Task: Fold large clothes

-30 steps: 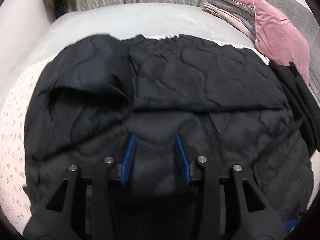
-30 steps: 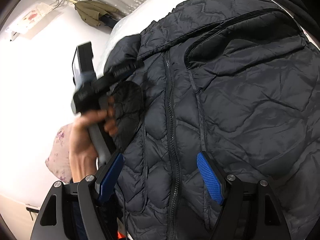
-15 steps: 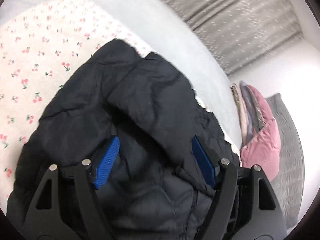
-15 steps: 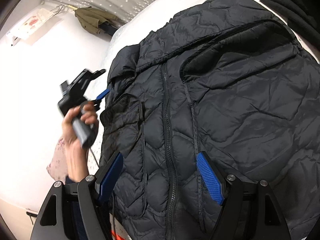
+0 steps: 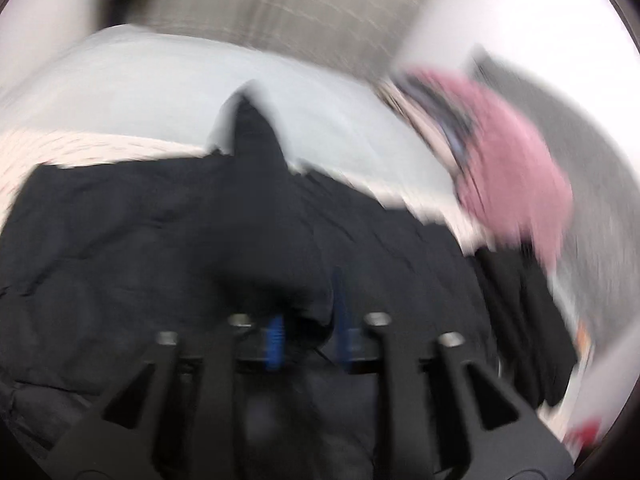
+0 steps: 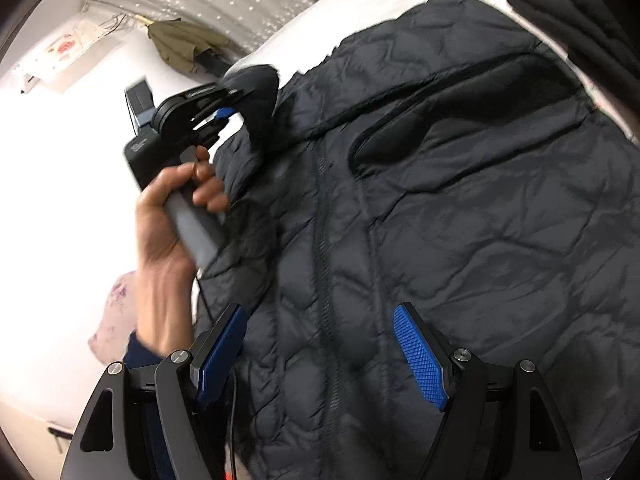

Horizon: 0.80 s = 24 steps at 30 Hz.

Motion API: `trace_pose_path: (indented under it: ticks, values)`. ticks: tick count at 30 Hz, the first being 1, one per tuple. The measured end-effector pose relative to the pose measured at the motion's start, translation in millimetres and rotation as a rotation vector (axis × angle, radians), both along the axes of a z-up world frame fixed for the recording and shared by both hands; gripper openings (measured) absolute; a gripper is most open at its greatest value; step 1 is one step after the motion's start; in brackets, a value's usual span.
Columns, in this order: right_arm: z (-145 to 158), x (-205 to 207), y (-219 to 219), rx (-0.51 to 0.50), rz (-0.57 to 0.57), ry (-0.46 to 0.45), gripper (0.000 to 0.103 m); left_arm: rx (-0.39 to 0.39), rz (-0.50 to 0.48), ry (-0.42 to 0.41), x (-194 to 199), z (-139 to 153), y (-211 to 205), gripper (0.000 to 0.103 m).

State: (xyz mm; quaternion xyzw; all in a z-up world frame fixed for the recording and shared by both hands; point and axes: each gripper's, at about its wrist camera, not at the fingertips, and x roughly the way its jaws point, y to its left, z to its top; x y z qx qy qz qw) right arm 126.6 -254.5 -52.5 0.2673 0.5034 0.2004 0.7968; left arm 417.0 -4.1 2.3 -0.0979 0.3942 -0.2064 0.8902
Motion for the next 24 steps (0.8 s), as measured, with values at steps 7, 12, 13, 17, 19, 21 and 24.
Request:
trace_pose_path:
  ticks: [7, 12, 13, 17, 19, 21, 24]
  values:
    - [-4, 7, -11, -0.060, -0.046, -0.014, 0.077, 0.010, -0.090, 0.066, -55, 12, -6, 0.053]
    - [3, 7, -17, -0.073, -0.052, -0.061, 0.077, -0.013, 0.138, 0.089, -120, 32, 77, 0.060]
    - [8, 5, -17, -0.095, -0.053, -0.096, 0.077, 0.000, 0.184, 0.078, -140, 36, 92, 0.062]
    - [27, -4, -16, -0.155, -0.056, -0.206, 0.077, 0.041, 0.309, 0.048, -221, 41, 136, 0.077]
    - [37, -7, -15, -0.189, -0.048, -0.257, 0.077, 0.079, 0.339, 0.029, -265, 41, 152, 0.079]
    - [51, -14, -21, -0.234, -0.051, -0.318, 0.077, 0.119, 0.378, 0.016, -304, 42, 165, 0.083]
    - [73, -27, -32, -0.279, -0.084, -0.427, 0.078, 0.167, 0.436, -0.032, -348, 47, 181, 0.090]
